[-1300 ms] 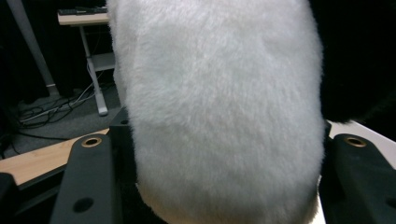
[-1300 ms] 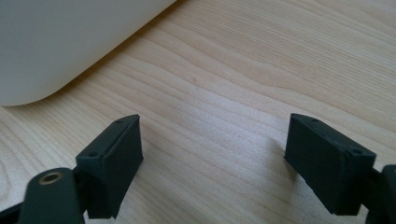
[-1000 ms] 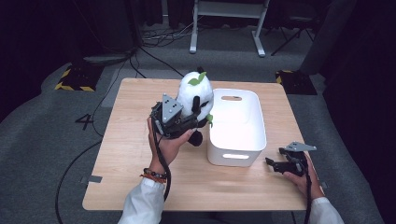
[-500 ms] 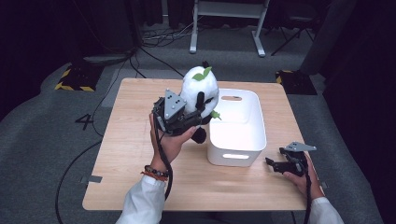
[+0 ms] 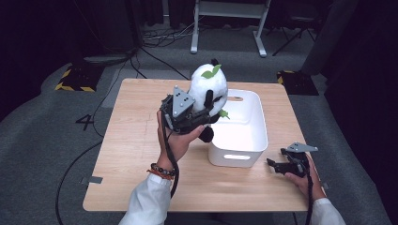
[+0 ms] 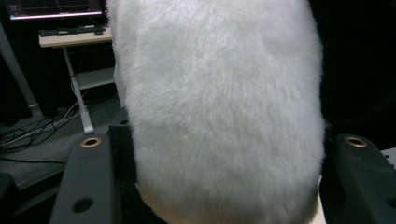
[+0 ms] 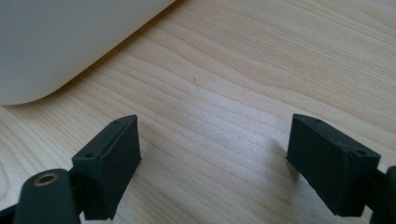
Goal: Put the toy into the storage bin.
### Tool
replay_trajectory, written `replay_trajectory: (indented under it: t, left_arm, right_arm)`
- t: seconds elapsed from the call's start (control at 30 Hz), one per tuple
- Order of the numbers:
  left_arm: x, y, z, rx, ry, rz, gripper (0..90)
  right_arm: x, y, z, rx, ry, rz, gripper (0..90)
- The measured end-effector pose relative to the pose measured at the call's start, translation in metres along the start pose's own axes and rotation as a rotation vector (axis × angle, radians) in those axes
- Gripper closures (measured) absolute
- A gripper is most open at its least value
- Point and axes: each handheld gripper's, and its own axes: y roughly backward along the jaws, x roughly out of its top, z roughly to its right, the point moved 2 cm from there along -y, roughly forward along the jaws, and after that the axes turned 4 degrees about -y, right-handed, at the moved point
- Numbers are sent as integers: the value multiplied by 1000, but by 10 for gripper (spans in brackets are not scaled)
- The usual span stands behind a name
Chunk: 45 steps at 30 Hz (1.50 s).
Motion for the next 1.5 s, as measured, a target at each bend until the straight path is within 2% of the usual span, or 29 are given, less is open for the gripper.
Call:
replay_trajectory:
  t: [0.33,0.63,1.17,1.5]
  left_arm:
    - [10,-3,7,-11,-15,8,374]
    - [16,-6,12,-31,-3,21,374]
    - [15,-30,38,-95,-12,13,374]
    - [5,-49,55,-124,-8,4,372]
  right_arm:
    - [0,0,0,0,0,0,170]
    - [0,0,0,0,0,0,170]
    - [0,0,0,3,0,-1,172]
    - [0,0,0,8,0,-2,172]
